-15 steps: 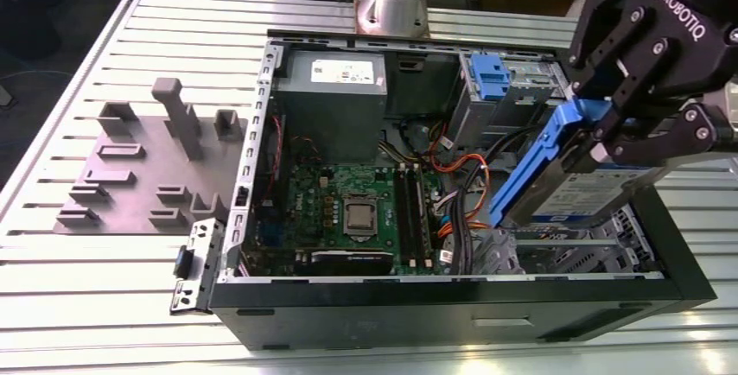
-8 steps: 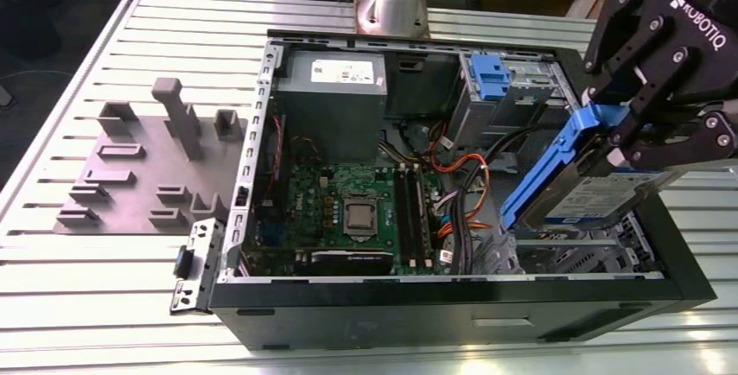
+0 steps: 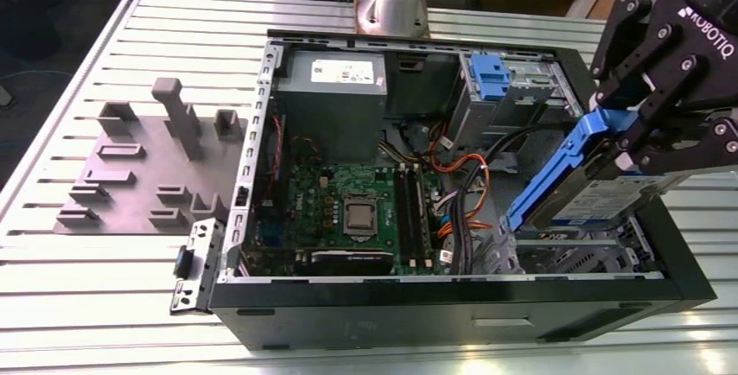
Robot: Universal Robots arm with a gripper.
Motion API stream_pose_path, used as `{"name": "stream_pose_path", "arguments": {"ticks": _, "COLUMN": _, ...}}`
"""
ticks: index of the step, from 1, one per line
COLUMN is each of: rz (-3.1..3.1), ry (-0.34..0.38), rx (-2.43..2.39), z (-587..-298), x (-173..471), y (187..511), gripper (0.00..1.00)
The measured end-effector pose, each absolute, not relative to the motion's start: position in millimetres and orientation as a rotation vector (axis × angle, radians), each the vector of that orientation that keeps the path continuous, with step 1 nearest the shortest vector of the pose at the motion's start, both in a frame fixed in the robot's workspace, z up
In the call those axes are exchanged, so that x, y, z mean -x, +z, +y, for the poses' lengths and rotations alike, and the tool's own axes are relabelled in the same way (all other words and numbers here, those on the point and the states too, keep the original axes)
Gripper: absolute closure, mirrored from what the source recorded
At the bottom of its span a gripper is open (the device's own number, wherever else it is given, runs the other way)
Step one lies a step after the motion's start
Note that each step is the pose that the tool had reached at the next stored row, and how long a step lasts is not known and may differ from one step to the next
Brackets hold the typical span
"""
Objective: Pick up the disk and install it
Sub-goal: 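Insert the disk into the insertion slot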
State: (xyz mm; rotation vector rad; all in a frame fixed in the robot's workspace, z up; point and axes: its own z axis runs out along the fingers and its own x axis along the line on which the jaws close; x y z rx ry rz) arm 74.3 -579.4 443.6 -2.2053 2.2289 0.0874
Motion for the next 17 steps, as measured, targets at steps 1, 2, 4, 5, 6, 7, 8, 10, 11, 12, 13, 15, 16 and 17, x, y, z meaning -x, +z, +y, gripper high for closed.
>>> {"name": "stream_pose_path", "arguments": {"ticks": 1, "rz": 2.229, "ry": 0.087, "rx": 2.205, "z": -579.2, "x": -75.4, "y": 443.2, "gripper": 0.64}}
{"name": "stream_pose_path", "arguments": {"ticks": 2, "rz": 2.229, "ry": 0.088, "rx": 2.205, "z": -579.1, "x": -76.3, "y": 442.7, "gripper": 0.64}}
{"name": "stream_pose_path", "arguments": {"ticks": 4, "rz": 2.229, "ry": 0.088, "rx": 2.205, "z": -579.0, "x": -78.1, "y": 441.9, "gripper": 0.64}}
{"name": "stream_pose_path", "arguments": {"ticks": 5, "rz": 2.229, "ry": 0.087, "rx": 2.205, "z": -579.0, "x": -78.8, "y": 441.5, "gripper": 0.64}}
{"name": "stream_pose_path", "arguments": {"ticks": 6, "rz": 2.229, "ry": 0.087, "rx": 2.205, "z": -579.0, "x": -78.9, "y": 441.2, "gripper": 0.64}}
{"name": "stream_pose_path", "arguments": {"ticks": 7, "rz": 2.229, "ry": 0.088, "rx": 2.205, "z": -579.0, "x": -79.0, "y": 440.8, "gripper": 0.64}}
{"name": "stream_pose_path", "arguments": {"ticks": 8, "rz": 2.229, "ry": 0.087, "rx": 2.205, "z": -579.0, "x": -79.1, "y": 440.4, "gripper": 0.64}}
{"name": "stream_pose_path", "arguments": {"ticks": 10, "rz": 2.229, "ry": 0.088, "rx": 2.205, "z": -578.9, "x": -79.3, "y": 439.0, "gripper": 0.64}}
{"name": "stream_pose_path", "arguments": {"ticks": 11, "rz": 2.229, "ry": 0.088, "rx": 2.205, "z": -578.9, "x": -79.3, "y": 438.3, "gripper": 0.64}}
{"name": "stream_pose_path", "arguments": {"ticks": 12, "rz": 2.229, "ry": 0.087, "rx": 2.205, "z": -578.9, "x": -79.4, "y": 437.7, "gripper": 0.64}}
{"name": "stream_pose_path", "arguments": {"ticks": 13, "rz": 2.229, "ry": 0.088, "rx": 2.205, "z": -578.9, "x": -79.4, "y": 437.0, "gripper": 0.64}}
{"name": "stream_pose_path", "arguments": {"ticks": 15, "rz": 2.229, "ry": 0.088, "rx": 2.205, "z": -578.9, "x": -79.6, "y": 435.6, "gripper": 0.64}}
{"name": "stream_pose_path", "arguments": {"ticks": 16, "rz": 2.229, "ry": 0.088, "rx": 2.205, "z": -578.9, "x": -79.6, "y": 434.8, "gripper": 0.64}}
{"name": "stream_pose_path", "arguments": {"ticks": 17, "rz": 2.229, "ry": 0.088, "rx": 2.205, "z": -579.0, "x": -79.7, "y": 433.8, "gripper": 0.64}}
